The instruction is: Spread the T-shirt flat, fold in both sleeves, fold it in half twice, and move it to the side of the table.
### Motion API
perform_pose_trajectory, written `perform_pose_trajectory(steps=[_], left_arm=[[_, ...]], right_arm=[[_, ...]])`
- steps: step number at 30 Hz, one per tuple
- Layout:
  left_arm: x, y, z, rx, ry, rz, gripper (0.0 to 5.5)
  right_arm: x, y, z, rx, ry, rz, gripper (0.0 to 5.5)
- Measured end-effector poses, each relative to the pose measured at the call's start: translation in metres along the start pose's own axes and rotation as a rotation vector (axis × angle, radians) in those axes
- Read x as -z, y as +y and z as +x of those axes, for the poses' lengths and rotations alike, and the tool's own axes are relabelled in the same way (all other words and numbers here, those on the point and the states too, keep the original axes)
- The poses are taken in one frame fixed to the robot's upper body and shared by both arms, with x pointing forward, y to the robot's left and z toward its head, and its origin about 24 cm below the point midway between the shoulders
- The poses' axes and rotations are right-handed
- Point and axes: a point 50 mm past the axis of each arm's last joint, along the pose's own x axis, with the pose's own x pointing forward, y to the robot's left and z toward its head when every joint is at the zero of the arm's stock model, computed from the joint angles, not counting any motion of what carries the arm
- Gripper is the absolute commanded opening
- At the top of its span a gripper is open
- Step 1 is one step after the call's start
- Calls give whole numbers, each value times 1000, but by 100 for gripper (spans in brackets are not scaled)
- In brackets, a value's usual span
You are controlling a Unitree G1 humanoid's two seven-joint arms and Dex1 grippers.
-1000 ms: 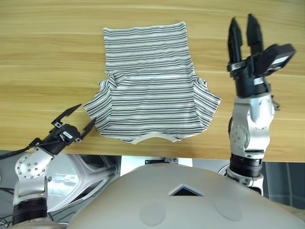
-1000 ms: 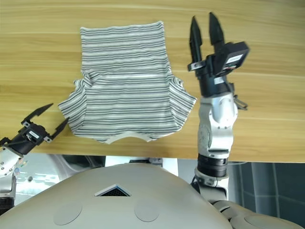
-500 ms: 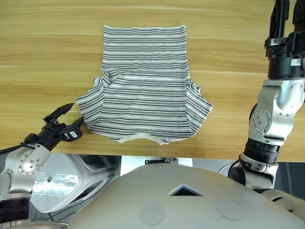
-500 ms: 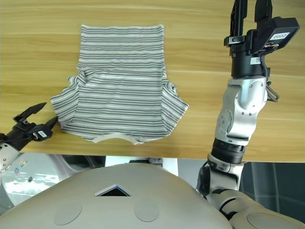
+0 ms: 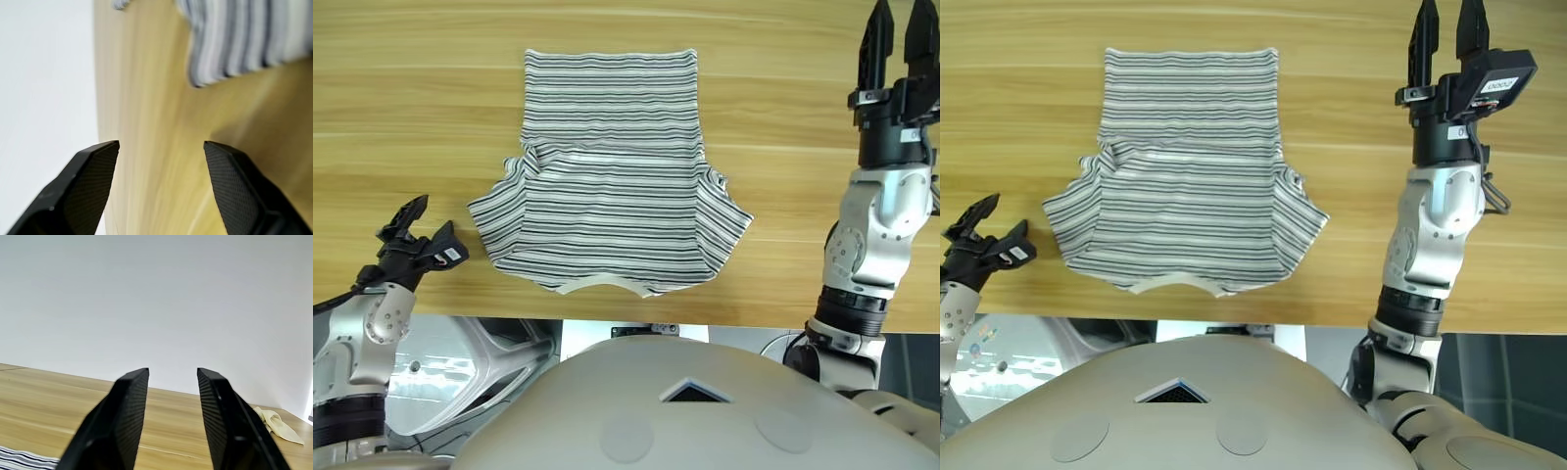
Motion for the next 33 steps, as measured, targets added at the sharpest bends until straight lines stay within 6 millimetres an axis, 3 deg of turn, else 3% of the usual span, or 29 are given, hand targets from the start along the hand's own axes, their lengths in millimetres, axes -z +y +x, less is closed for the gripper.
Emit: perform_pose_trajectory(steps=[6, 14, 26, 33], left_arm=[[-24, 4, 14, 78, -190, 59, 321], [-15, 13, 32, 81, -196, 89, 321], [-13, 4, 41, 93, -187, 75, 105], [-30, 0, 37, 112, -271, 106, 105]], right_arm=[[0, -8, -8, 31, 11, -23, 181], [-2, -9, -9, 41, 4, -18, 181], [-3, -12, -10, 55, 1, -6, 181], [-2, -16, -11, 64, 11, -7, 181]])
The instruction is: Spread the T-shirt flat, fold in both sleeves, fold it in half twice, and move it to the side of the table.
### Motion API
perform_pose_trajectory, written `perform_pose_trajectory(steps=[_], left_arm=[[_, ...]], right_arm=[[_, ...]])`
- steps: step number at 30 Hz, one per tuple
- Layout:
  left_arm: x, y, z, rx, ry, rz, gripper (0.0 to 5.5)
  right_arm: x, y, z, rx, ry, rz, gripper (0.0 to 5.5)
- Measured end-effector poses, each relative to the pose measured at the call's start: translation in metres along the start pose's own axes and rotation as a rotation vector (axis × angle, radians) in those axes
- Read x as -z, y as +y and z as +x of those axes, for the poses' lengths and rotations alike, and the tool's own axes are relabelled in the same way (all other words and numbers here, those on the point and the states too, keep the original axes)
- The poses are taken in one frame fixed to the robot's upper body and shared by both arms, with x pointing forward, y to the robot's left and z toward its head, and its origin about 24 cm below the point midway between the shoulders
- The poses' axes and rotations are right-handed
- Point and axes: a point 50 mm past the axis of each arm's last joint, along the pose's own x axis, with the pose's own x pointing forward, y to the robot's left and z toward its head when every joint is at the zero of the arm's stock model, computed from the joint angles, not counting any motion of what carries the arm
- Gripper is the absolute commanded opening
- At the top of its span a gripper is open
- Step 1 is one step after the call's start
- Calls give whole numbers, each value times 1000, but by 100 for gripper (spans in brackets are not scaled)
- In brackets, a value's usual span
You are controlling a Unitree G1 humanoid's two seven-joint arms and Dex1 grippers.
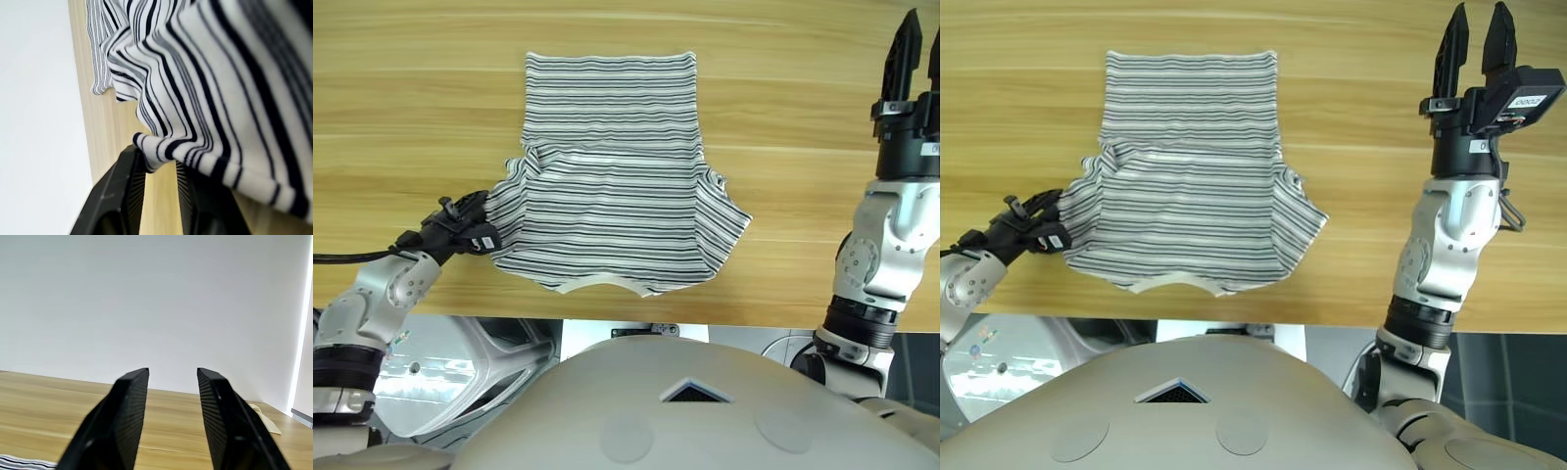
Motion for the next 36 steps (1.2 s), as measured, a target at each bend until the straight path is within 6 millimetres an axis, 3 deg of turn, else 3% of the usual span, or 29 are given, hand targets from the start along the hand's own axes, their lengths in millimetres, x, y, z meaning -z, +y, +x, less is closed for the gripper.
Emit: perform_pose_trajectory(steps=[3, 13, 21, 27, 36], left_arm=[[-6, 0, 1, 0, -20, 15, 105], [-4, 6, 3, -12, -18, 24, 1], [-4, 8, 7, -109, -9, -45, 1], [-51, 6, 13, -255, -246, -327, 1], [-70, 1, 12, -206, -374, -391, 1]], right_arm=[[1, 0, 0, 1, 5, 1, 181], [1, -2, -1, 9, 4, 1, 181], [2, -5, -1, 17, 10, 9, 181], [4, -5, -1, 4, 18, 19, 181], [10, -2, -2, -14, 39, 29, 181]])
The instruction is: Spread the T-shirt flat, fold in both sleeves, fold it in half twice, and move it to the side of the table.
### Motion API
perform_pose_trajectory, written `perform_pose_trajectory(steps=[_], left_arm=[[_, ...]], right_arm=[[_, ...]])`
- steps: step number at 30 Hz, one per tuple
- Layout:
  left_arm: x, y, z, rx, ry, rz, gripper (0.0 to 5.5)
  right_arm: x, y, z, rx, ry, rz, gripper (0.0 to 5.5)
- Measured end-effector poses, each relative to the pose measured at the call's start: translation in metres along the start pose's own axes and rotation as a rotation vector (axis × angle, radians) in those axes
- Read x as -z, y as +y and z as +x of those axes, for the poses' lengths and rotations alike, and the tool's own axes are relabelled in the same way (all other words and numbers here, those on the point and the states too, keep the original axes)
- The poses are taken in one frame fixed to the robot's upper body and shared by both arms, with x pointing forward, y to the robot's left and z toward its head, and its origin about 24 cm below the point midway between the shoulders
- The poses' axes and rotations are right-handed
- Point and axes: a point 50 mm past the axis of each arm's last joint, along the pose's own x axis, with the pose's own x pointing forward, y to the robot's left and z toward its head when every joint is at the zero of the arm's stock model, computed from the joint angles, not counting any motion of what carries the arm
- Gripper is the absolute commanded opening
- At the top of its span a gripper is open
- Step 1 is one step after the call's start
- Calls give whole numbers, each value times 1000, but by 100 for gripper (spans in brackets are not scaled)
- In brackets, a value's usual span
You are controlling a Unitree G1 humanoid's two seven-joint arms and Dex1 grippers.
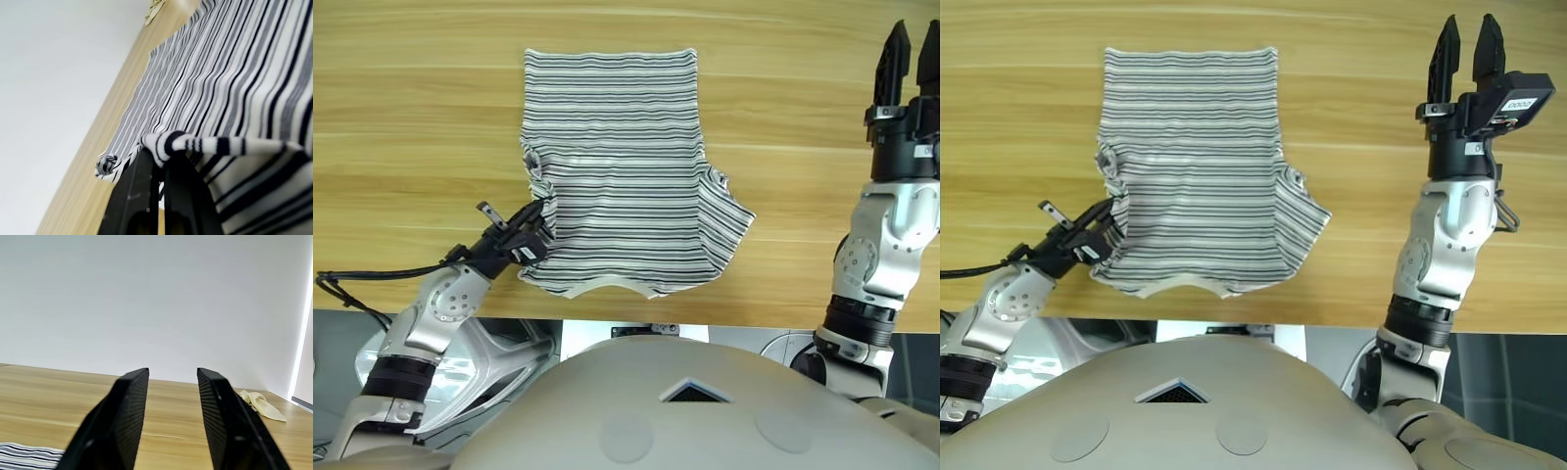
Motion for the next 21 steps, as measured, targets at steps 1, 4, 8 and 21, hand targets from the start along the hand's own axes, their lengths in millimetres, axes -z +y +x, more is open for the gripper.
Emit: perform_pose_trajectory(steps=[1, 4, 8, 21], left_arm=[[0, 0, 1, 7, 0, 0, 1], [5, 2, 9, 8, 16, -7, 49], [10, -3, 14, 42, 25, -29, 91], [10, -11, -10, 114, 35, -73, 91]], right_arm=[[0, 0, 0, -2, 0, 0, 181], [0, 0, 0, -4, 0, 0, 181], [0, 0, 0, -4, -1, -2, 181], [8, -20, -8, -134, 111, -484, 181]])
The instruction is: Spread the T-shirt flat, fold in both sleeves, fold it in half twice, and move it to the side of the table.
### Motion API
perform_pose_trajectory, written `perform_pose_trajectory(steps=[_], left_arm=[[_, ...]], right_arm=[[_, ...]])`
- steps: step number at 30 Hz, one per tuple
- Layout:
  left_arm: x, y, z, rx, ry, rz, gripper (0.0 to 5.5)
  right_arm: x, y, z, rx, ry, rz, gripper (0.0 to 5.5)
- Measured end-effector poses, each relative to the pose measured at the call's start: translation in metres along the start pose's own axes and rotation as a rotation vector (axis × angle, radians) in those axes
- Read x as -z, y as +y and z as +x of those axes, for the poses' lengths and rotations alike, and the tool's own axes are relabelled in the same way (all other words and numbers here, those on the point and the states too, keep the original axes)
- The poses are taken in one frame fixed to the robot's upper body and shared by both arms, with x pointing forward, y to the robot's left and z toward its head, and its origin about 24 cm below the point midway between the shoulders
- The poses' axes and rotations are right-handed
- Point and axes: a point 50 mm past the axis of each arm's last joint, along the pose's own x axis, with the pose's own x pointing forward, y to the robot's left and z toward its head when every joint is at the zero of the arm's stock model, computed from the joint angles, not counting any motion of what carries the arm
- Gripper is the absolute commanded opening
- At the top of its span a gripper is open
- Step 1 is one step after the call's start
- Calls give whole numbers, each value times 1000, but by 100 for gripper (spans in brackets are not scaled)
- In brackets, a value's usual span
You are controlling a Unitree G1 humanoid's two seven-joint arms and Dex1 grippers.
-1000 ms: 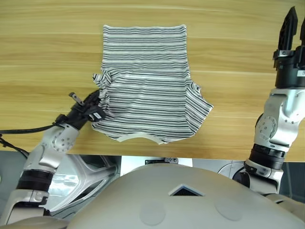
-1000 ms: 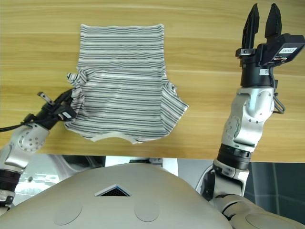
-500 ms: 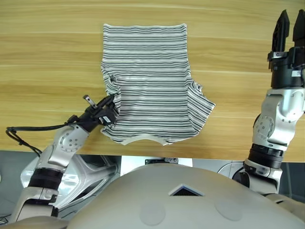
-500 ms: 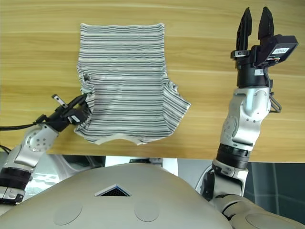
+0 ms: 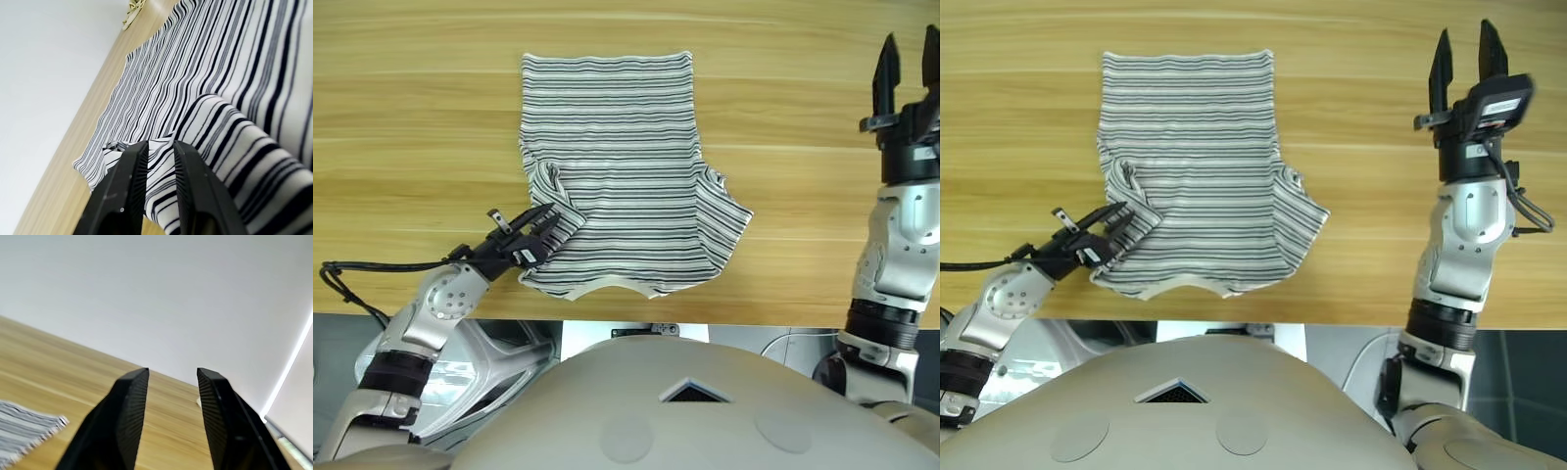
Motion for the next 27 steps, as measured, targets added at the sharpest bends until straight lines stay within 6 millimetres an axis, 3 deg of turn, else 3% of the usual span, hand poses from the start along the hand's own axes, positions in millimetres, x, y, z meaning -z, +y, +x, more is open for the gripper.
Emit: perform_pose_trajectory(steps=[3, 6, 11, 14, 18, 22, 27], left_arm=[[0, -3, -9, 1, 17, -19, 91], [-1, -5, -17, -12, 30, -47, 91], [2, 1, -23, -48, 64, -31, 91], [-2, 15, -30, -143, 56, -18, 91], [-25, 37, -24, -287, -99, -46, 91], [-43, 42, -24, -321, -203, -84, 91], [-47, 45, -26, -345, -225, -98, 91]], right_arm=[[17, -6, -20, -157, 74, -413, 181], [34, -5, -52, -364, 142, -649, 181], [61, 48, -100, -709, 167, -626, 181], [61, 59, -102, -752, 122, -599, 181], [53, 76, -102, -794, 51, -541, 181], [44, 89, -104, -853, 3, -493, 181], [33, 88, -118, -944, -17, -482, 181]])
